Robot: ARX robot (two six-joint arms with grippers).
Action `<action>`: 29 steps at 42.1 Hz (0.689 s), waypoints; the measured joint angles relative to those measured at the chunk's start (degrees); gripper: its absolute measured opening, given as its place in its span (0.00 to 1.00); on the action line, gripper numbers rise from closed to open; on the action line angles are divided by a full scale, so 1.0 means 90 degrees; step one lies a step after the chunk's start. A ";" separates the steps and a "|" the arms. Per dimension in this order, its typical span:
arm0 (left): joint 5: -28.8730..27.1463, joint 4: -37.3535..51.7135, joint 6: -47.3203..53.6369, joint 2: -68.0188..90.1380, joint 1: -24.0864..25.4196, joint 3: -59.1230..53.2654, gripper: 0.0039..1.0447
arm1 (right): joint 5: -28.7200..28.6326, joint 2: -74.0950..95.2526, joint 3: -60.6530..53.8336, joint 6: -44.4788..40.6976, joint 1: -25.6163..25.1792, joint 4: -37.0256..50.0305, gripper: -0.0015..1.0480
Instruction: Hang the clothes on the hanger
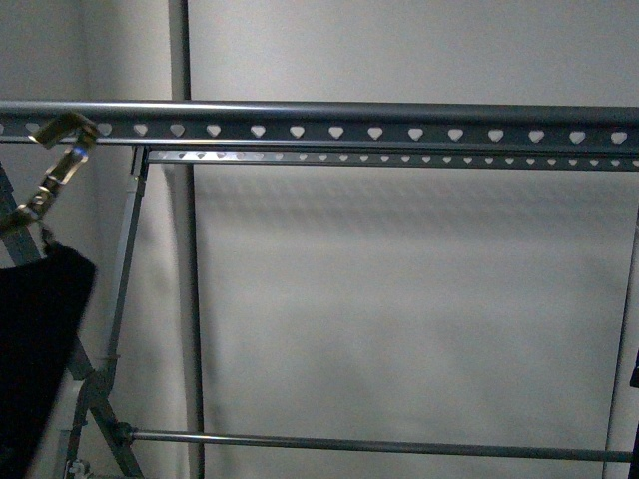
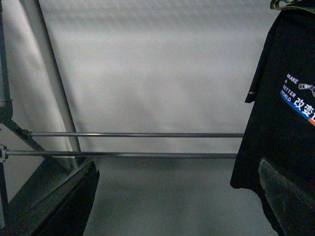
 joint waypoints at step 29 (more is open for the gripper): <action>0.3378 -0.2511 0.7868 0.1343 -0.1047 0.2234 0.04 | -0.0002 0.0000 0.0000 0.0000 -0.0002 0.0000 0.93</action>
